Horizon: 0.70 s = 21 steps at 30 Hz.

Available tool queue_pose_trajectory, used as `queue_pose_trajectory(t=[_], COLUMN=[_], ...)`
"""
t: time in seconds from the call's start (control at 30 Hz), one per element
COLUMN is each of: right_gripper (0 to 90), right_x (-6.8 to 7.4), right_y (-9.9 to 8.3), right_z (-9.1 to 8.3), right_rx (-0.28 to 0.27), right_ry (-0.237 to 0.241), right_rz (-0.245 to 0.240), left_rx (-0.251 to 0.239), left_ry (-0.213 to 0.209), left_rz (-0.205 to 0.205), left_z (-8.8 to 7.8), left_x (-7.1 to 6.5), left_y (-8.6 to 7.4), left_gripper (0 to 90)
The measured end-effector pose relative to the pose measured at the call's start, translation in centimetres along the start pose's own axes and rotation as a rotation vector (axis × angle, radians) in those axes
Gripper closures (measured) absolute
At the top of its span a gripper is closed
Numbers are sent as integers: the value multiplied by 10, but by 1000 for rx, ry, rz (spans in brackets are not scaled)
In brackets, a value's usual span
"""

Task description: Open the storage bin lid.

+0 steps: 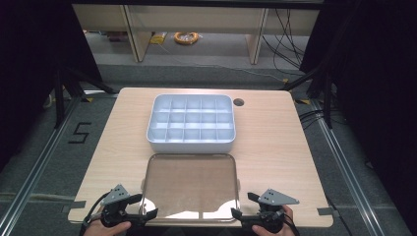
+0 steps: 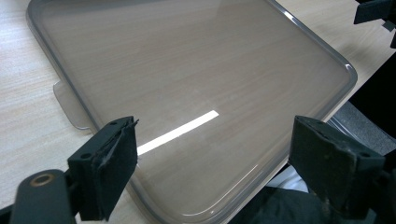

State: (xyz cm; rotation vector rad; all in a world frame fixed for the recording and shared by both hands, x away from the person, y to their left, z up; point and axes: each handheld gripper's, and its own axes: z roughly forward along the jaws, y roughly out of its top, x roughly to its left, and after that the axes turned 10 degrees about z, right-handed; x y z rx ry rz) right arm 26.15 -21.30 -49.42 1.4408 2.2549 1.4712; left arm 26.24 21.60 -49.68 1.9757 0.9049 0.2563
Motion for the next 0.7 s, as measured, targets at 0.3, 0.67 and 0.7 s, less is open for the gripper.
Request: queue_pose_trajectory(t=[0.3,0.67,0.7], right_gripper=[170,170,170], right_x=[1,2,2], right_y=[-3,-4,-4], right_z=[-4,-4,-4], right_rx=[8,10,10], right_ry=[-10,-14,-14], right_rz=[-12,15,15], left_rx=[10,6,7], left_ry=[-2,1,0], left_rz=[-5,-21,-25], left_z=[-1,-1,-1], left_x=[0,3,3], left_y=[-1,-1,-1], left_gripper=[150,150,150])
